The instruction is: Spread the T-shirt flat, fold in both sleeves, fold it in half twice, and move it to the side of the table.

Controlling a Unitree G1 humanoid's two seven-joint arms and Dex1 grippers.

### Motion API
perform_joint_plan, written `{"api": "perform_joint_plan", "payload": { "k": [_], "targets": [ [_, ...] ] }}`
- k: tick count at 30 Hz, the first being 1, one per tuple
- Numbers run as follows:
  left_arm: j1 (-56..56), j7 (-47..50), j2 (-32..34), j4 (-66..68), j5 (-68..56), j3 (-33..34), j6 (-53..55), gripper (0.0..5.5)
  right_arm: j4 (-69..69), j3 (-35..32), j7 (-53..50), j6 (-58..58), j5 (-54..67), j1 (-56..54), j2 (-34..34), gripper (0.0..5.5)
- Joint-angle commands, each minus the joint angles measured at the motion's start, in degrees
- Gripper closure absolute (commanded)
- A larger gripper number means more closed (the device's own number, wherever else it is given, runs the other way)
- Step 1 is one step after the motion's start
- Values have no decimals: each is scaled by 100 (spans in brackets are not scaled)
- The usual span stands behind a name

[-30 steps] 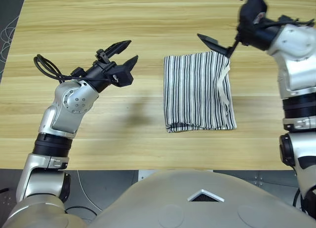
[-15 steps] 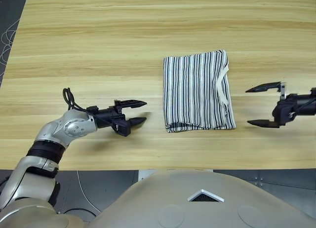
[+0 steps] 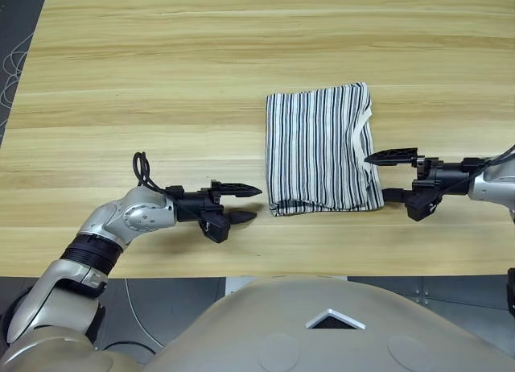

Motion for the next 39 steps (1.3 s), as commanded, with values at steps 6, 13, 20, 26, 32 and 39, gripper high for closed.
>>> {"api": "perform_joint_plan", "payload": {
  "k": [6,13,20,26,32,39],
  "targets": [
    [-330,-135,-400,320,421,-149,139,223,7,1086,-586,274,-862,223,-13,0],
    [-433,-61,-646,523,618,-223,99,223,16,1506,-897,452,-894,165,-145,0],
    [-523,54,-715,747,739,-263,52,220,20,1845,-996,537,-803,85,-282,77],
    [-515,50,-685,738,704,-284,59,220,25,2054,-1133,645,-873,37,-364,221],
    [-507,17,-653,680,698,-320,58,328,39,2207,-1290,709,-958,-23,-384,345],
    [-554,-71,-621,680,614,-356,36,450,19,2329,-1405,785,-968,-40,-392,509]
  ]
}}
